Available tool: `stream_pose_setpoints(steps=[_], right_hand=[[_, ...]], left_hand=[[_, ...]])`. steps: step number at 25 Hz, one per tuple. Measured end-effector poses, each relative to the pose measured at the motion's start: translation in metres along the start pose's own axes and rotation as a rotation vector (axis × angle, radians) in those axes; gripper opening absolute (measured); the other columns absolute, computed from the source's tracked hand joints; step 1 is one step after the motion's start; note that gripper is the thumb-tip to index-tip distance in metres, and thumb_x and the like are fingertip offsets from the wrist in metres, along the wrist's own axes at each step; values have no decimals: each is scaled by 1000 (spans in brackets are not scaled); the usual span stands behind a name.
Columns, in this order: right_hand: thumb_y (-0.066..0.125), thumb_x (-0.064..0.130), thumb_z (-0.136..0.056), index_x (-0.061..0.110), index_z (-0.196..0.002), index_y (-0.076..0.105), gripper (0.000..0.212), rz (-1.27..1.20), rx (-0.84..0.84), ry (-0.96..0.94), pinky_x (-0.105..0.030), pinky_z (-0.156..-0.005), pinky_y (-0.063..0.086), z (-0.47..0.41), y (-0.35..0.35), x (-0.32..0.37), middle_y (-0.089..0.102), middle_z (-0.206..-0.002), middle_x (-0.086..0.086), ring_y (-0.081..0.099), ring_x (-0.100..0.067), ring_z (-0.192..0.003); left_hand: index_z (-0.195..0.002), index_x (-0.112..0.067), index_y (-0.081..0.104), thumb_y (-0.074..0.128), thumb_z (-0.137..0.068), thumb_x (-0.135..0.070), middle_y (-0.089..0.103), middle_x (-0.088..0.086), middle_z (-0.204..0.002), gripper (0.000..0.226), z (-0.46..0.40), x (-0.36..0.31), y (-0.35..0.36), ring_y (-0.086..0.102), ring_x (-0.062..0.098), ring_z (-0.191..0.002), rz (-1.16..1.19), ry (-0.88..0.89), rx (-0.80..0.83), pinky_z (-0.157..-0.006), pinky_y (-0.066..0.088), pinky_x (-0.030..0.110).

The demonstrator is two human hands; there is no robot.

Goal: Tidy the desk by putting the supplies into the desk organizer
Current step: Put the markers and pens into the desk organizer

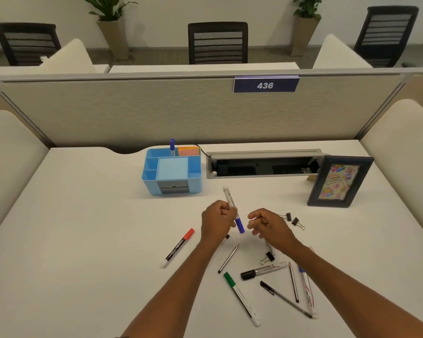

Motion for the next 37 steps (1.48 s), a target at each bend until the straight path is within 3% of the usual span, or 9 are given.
stream_pose_setpoints(steps=[5, 8, 12, 15, 17, 21, 26, 37], right_hand=[[58, 14, -95, 15, -105, 65, 12, -158, 22, 7, -34, -72, 61, -23, 23, 40, 75, -89, -5, 73, -23, -77], [63, 9, -91, 11, -105, 66, 14, -210, 16, 17, -36, -74, 61, -41, 30, 66, 73, -91, -12, 72, -27, -78], [64, 7, -90, 10, -104, 66, 14, -206, -30, -51, -27, -69, 60, -71, 37, 109, 72, -89, -11, 72, -22, -76], [64, 6, -90, 10, -102, 66, 13, -238, -102, -140, -32, -71, 60, -105, 31, 144, 72, -87, -11, 71, -23, -77], [66, 7, -88, 13, -99, 68, 12, -202, -163, -195, -35, -72, 60, -132, 26, 167, 73, -85, -9, 71, -22, -78], [68, 12, -85, 20, -95, 67, 13, 14, -244, -328, -28, -71, 58, -180, 30, 218, 72, -86, -1, 70, -18, -76], [69, 14, -84, 15, -95, 70, 10, 165, -292, -426, -15, -65, 49, -222, 56, 253, 68, -82, 3, 58, -5, -67], [68, 20, -87, 15, -96, 65, 11, 483, -157, -386, -27, -67, 49, -263, 122, 236, 68, -88, -4, 61, -17, -80]], left_hand=[[-104, -10, 55, 59, -94, -24, 73, 5, -85, 17, -15, 8, -34, 72, 17, -66, 319, -101, -63, -68, 61, 34], [-107, -8, 55, 58, -96, -20, 73, 8, -89, 17, -23, 14, -54, 73, 20, -70, 537, -161, -105, -65, 60, 30], [-110, -10, 57, 57, -96, -29, 73, 9, -99, 24, -46, 10, -86, 73, 17, -79, 607, -124, -128, -72, 60, 31], [-117, -15, 57, 53, -97, -38, 66, 5, -119, 32, -63, 6, -126, 64, 12, -104, 163, 23, -272, -80, 55, 22], [-131, -17, 50, 55, -96, -35, 53, 3, -137, 40, -72, 3, -141, 50, 16, -125, -201, 129, -309, -92, 50, 27], [-147, -22, 31, 53, -96, -40, 25, -1, -158, 58, -95, 22, -138, 15, 19, -147, -690, 154, -133, -113, 31, 39], [-149, -22, 23, 51, -97, -43, 17, 0, -160, 63, -102, 36, -131, 11, 20, -148, -786, 188, -60, -117, 17, 37], [-153, -20, 15, 48, -100, -35, 7, 1, -162, 64, -106, 42, -128, 3, 20, -149, -780, 231, -57, -115, -2, 31]])
Point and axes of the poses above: each hand's wrist, its own z-axis away from the middle knuckle, its own y-axis out of the palm, x = y × z, the point moved 10 cm from there along -z, towards the middle knuckle
